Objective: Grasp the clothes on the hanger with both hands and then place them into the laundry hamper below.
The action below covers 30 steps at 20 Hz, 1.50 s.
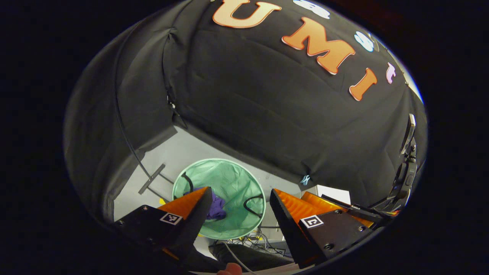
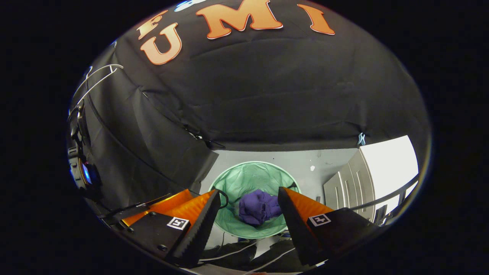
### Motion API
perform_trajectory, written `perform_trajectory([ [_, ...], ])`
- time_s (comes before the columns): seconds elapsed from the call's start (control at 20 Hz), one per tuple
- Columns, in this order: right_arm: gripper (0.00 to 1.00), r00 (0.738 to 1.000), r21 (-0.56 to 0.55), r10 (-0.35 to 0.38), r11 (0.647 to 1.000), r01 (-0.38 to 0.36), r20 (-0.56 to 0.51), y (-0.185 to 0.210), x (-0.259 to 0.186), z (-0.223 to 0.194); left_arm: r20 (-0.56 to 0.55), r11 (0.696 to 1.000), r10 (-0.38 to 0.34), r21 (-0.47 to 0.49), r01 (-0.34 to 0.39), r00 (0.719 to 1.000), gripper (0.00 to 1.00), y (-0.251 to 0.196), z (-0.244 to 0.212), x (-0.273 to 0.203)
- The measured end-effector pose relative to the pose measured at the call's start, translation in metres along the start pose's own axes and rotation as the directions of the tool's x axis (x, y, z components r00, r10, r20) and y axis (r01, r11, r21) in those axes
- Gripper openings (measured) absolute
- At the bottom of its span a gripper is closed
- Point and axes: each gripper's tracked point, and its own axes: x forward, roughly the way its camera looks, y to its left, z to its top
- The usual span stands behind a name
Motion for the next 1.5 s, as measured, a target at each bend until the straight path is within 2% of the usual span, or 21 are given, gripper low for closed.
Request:
perform_trajectory([
  [0.25,0.98,0.991,-0.035,0.004,0.999,0.000,0.136,0.025,-0.034,0.031,0.128,0.997,-0.056,0.051,0.050,0.990,0.98,0.002,0.041,-0.034],
  [0.4,0.98,0.963,-0.028,-0.008,0.999,0.017,0.269,0.043,-0.066,0.059,0.224,0.988,-0.125,0.113,0.101,0.967,0.97,-0.010,0.082,-0.063],
  [0.5,0.98,0.931,-0.016,-0.028,0.999,0.036,0.365,0.052,-0.088,0.080,0.312,0.977,-0.163,0.181,0.110,0.936,0.96,-0.011,0.114,-0.080],
  [0.55,0.98,0.911,-0.012,-0.035,0.999,0.044,0.411,0.056,-0.101,0.090,0.335,0.970,-0.181,0.214,0.112,0.925,0.92,-0.011,0.123,-0.088],
  [0.65,0.98,0.885,-0.002,-0.063,0.997,0.072,0.461,0.061,-0.124,0.099,0.384,0.953,-0.215,0.285,0.106,0.898,0.96,-0.012,0.139,-0.097],
  [0.8,0.98,0.818,0.025,-0.098,0.995,0.101,0.566,0.067,-0.159,0.121,0.418,0.931,-0.251,0.350,0.101,0.873,0.96,-0.020,0.157,-0.116],
  [0.9,1.00,0.780,0.008,-0.108,0.991,0.132,0.617,0.060,-0.191,0.122,0.444,0.933,-0.283,0.334,0.137,0.850,0.96,-0.032,0.164,-0.133],
  [0.95,0.98,0.757,0.000,-0.119,0.988,0.155,0.642,0.054,-0.206,0.124,0.463,0.935,-0.295,0.320,0.153,0.836,0.96,-0.038,0.167,-0.146],
  [1.0,0.89,0.741,-0.013,-0.125,0.984,0.177,0.660,0.044,-0.216,0.121,0.482,0.938,-0.297,0.310,0.157,0.824,0.95,-0.046,0.169,-0.158],
  [1.15,0.89,0.698,-0.038,-0.101,0.983,0.181,0.709,0.013,-0.259,0.117,0.548,0.945,-0.284,0.297,0.135,0.787,0.96,-0.056,0.174,-0.193],
  [1.2,0.89,0.686,-0.041,-0.092,0.984,0.174,0.722,0.003,-0.277,0.114,0.571,0.948,-0.278,0.294,0.124,0.772,0.92,-0.064,0.172,-0.202],
  [1.3,0.89,0.677,-0.050,-0.085,0.983,0.178,0.731,-0.014,-0.308,0.101,0.596,0.951,-0.251,0.299,0.079,0.763,0.95,-0.074,0.163,-0.222],
  [1.35,0.92,0.667,-0.053,-0.083,0.982,0.181,0.741,-0.020,-0.325,0.096,0.610,0.950,-0.245,0.305,0.062,0.753,0.93,-0.079,0.159,-0.234],
  [1.4,0.96,0.653,-0.054,-0.084,0.981,0.189,0.753,-0.026,-0.340,0.091,0.616,0.948,-0.254,0.310,0.067,0.746,0.91,-0.088,0.152,-0.244],
  [1.5,1.00,0.638,-0.056,-0.080,0.980,0.190,0.766,-0.040,-0.369,0.078,0.611,0.950,-0.265,0.297,0.094,0.746,0.95,-0.104,0.132,-0.263],
])
